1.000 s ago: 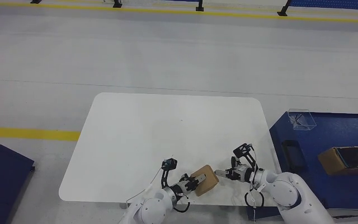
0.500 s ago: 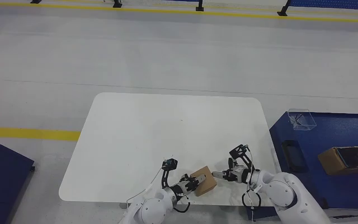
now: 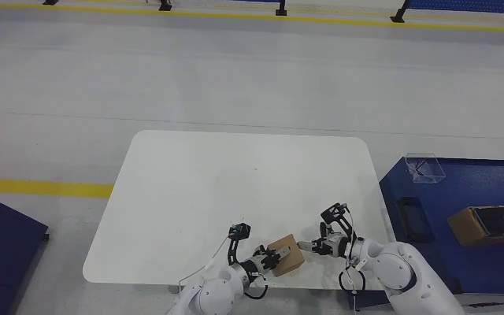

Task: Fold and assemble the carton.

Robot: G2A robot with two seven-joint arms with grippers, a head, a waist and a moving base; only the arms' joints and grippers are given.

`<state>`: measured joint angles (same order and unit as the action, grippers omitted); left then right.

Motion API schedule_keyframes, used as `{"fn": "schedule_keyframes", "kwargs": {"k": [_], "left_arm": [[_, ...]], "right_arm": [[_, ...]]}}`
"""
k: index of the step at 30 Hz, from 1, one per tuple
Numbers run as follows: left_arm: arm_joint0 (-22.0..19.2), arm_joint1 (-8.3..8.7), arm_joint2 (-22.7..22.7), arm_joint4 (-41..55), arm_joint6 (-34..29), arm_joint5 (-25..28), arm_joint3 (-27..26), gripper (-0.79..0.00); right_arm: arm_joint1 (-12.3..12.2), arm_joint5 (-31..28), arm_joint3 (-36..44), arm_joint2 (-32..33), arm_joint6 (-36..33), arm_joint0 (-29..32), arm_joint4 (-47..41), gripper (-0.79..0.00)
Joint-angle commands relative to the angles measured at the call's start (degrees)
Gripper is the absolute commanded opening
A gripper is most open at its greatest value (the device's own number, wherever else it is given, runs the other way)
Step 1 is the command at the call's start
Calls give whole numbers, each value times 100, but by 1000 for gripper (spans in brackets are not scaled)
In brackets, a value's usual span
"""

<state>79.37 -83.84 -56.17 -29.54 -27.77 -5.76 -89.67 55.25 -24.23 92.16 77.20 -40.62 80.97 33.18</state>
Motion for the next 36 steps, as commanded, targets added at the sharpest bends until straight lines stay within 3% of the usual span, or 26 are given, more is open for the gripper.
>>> {"fn": "schedule_keyframes", "kwargs": {"k": [1, 20, 27, 31, 33, 36], "left_arm": [[-9, 3, 8, 17, -5, -6, 6, -203], [-150, 33, 136, -89, 17, -197, 164, -191], [-169, 40, 164, -112, 77, -262, 172, -191], [-120, 55, 123, -48, 158, -190, 86, -148], [-79, 67, 97, -49, 203, -145, 7, 0], [35, 96, 18, -102, 415, 1, -173, 0]], "right_arm": [[-1, -3, 10, 0, 2, -1, -17, 0], [-5, 14, -72, -86, -44, -65, -3, 0], [-11, 17, 1, 1, -81, -53, -383, 0], [-35, -64, 61, -18, -268, 9, -199, 0], [-34, -8, 51, -58, -275, 15, -93, 0], [-27, 106, 20, -64, -183, -19, -82, 0]]}}
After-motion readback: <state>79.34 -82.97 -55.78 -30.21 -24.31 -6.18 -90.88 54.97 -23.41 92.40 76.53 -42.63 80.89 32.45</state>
